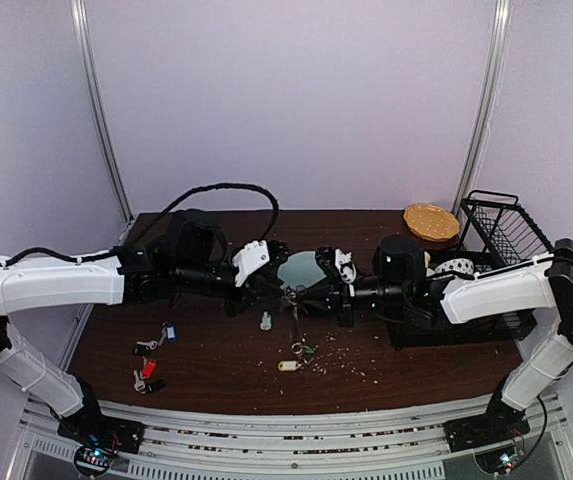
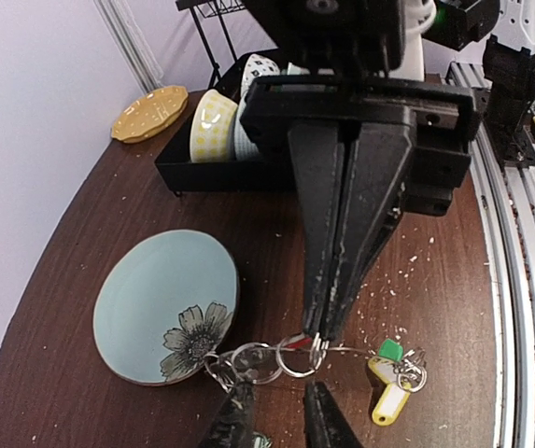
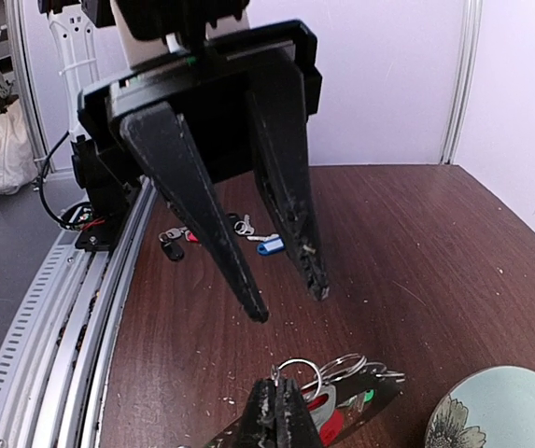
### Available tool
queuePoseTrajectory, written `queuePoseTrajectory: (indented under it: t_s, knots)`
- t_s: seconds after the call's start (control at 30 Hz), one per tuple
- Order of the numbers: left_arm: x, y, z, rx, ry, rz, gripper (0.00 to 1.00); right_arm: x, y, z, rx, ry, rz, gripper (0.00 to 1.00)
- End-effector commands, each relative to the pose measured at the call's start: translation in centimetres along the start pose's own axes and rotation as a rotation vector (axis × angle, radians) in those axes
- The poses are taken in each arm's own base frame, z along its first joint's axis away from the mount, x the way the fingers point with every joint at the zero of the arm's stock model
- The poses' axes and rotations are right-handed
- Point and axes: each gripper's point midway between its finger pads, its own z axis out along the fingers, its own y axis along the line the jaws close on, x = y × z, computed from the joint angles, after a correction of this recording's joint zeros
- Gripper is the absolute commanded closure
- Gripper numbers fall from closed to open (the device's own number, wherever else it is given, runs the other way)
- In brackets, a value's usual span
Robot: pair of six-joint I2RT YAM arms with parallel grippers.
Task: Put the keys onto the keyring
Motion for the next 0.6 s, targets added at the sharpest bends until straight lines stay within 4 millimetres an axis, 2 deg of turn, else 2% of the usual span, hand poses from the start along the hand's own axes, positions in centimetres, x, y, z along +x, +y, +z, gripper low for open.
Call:
queuePoseTrajectory:
  t_s: [0.0,0.13,0.4,0.57]
  knots:
    - [-1.5,-0.9,-0.8,0.05,-0.094,0.017,0.79,-4.7,0.8,-1.4,-0.038,-0.158,-0.018,1.0]
    - [-3.1,-2.3,-2.1,0.101,-0.206,0.061,0.77,-5.4,0.7,-1.8,-0.029,-0.184,-0.005,1.0]
    - [-7.5,-2.5,-4.6,0.118,-0.41,0.022,0.78,-6.7,1.1,-2.6,-0.028,-0.255,0.004,1.0]
    - [-7.1,-1.3,-2.8,0.086,-0.353,-0.022,0.83,-6.7,1.0,-2.6,-0.014,-0.256,-0.015,1.0]
